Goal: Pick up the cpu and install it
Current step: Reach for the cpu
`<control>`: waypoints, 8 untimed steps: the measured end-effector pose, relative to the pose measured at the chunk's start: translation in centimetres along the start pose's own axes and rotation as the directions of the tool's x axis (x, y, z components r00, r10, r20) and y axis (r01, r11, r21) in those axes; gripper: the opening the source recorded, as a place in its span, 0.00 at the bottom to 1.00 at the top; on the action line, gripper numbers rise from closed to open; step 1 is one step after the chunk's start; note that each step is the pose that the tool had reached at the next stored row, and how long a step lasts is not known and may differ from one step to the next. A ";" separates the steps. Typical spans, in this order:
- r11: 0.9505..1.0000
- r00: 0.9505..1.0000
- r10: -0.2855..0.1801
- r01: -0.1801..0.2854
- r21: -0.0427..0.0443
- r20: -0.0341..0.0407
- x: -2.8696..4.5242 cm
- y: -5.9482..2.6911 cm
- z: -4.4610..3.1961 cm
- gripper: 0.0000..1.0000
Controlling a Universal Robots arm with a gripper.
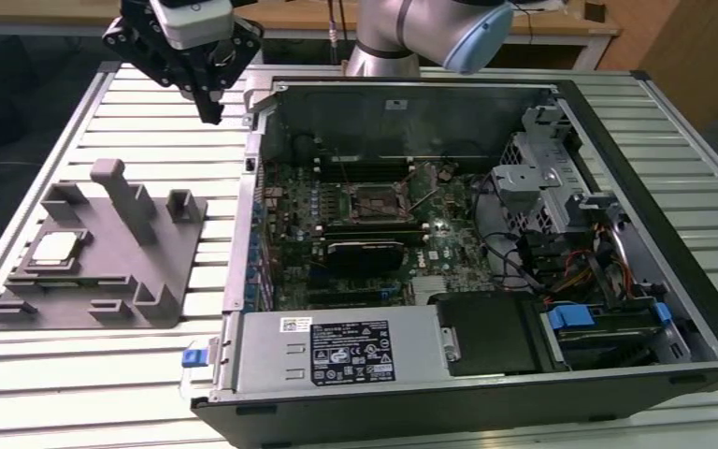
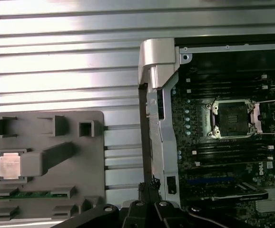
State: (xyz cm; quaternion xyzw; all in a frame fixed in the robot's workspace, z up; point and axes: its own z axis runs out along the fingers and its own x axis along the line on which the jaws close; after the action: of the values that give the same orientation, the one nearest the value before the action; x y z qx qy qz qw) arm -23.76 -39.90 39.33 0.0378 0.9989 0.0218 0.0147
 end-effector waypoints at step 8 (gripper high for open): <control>1.000 1.000 0.000 0.000 0.000 0.001 1.39 -0.10 -0.04 0.11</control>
State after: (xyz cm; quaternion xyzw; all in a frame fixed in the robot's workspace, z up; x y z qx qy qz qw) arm -25.15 -39.89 39.33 0.0378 0.9989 0.0218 0.0152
